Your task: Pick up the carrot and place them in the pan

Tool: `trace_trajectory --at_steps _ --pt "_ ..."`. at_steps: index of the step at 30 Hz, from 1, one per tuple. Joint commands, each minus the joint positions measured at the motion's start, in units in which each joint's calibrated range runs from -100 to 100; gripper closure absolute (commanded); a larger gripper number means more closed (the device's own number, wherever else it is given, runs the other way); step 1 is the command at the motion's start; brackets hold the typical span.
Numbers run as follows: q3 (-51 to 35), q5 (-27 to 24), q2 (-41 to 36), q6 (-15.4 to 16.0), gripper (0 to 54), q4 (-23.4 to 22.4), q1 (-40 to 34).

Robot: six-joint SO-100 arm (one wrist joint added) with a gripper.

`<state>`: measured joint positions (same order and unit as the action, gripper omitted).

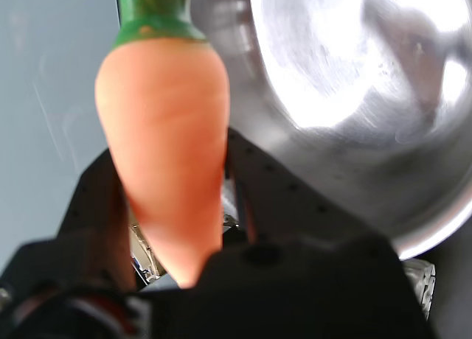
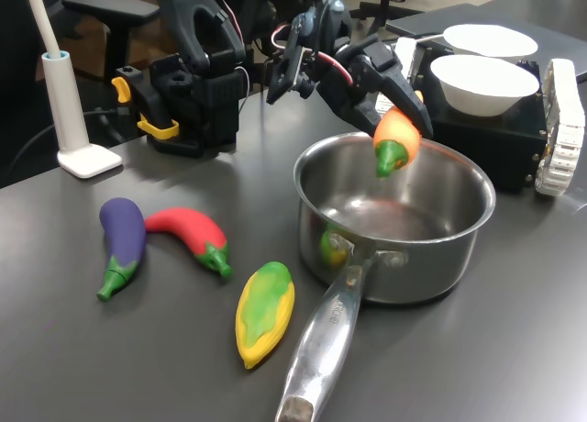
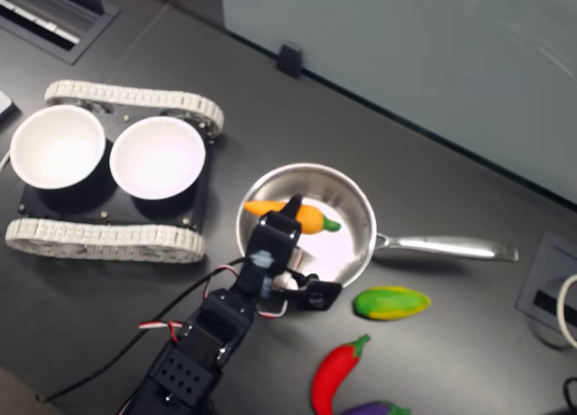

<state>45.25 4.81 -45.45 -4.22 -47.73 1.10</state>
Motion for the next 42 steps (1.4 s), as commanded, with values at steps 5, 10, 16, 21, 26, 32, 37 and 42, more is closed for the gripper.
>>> trace_trajectory --at_steps 5,10,16,21,26,32,37,42 --pt "-1.0 1.0 -3.8 -1.5 28.6 0.4 -2.7" --pt "-1.0 0.3 -4.4 -1.7 24.3 0.0 -2.8" --pt "-1.6 0.0 -4.7 -1.7 20.3 -1.0 -2.6" --pt "-1.6 -1.5 -4.9 -1.7 14.5 -1.4 -2.2" --pt "-1.5 -2.6 -4.9 -1.7 9.6 -1.5 -2.0" --pt "-1.3 -3.3 -5.3 -1.7 6.0 -1.4 -1.6" --pt "0.3 -2.7 -7.4 -1.7 8.3 -0.5 -1.3" --pt "2.8 -2.6 -11.2 -1.7 25.0 1.0 -0.1"
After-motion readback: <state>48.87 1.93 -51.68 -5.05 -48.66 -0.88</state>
